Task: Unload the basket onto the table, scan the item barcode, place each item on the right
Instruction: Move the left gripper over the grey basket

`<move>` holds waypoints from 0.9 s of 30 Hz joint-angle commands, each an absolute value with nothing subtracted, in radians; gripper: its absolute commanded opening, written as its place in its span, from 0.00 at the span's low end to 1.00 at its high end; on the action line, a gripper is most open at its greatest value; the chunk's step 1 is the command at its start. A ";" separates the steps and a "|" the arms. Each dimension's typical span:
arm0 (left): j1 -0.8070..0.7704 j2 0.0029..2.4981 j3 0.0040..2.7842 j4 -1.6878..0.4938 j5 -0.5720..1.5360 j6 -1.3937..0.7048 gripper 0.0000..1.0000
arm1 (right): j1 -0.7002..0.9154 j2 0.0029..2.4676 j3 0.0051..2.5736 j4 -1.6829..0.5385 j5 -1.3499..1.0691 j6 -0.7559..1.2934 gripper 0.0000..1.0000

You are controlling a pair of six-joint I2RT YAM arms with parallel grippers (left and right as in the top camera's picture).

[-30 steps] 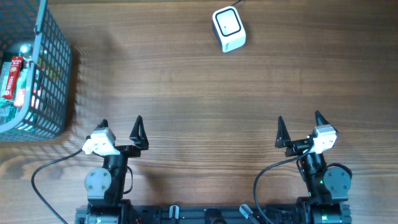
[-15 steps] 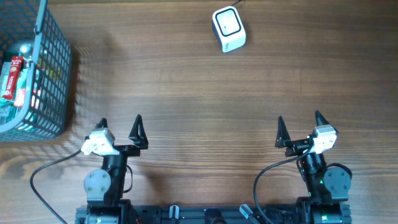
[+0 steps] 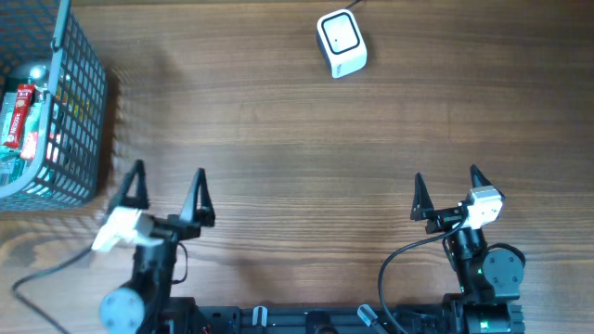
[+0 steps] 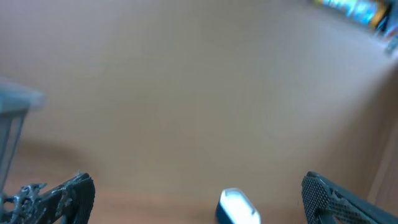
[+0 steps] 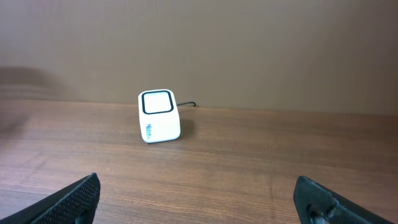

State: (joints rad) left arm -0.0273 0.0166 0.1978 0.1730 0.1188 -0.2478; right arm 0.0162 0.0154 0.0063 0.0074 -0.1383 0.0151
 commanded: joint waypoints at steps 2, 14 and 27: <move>-0.031 0.019 0.388 0.193 0.138 -0.242 1.00 | 0.019 0.009 0.005 0.011 -0.155 0.027 1.00; -0.031 0.073 0.755 0.191 0.138 -0.220 1.00 | 0.019 0.009 0.005 0.011 -0.155 0.027 1.00; -0.031 0.409 1.282 -0.222 0.187 -0.178 1.00 | 0.019 0.009 0.005 0.011 -0.155 0.027 1.00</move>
State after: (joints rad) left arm -0.0273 0.2844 1.1206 -0.0990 0.1341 -0.2008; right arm 0.0162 0.0154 0.0063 0.0074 -0.1379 0.0151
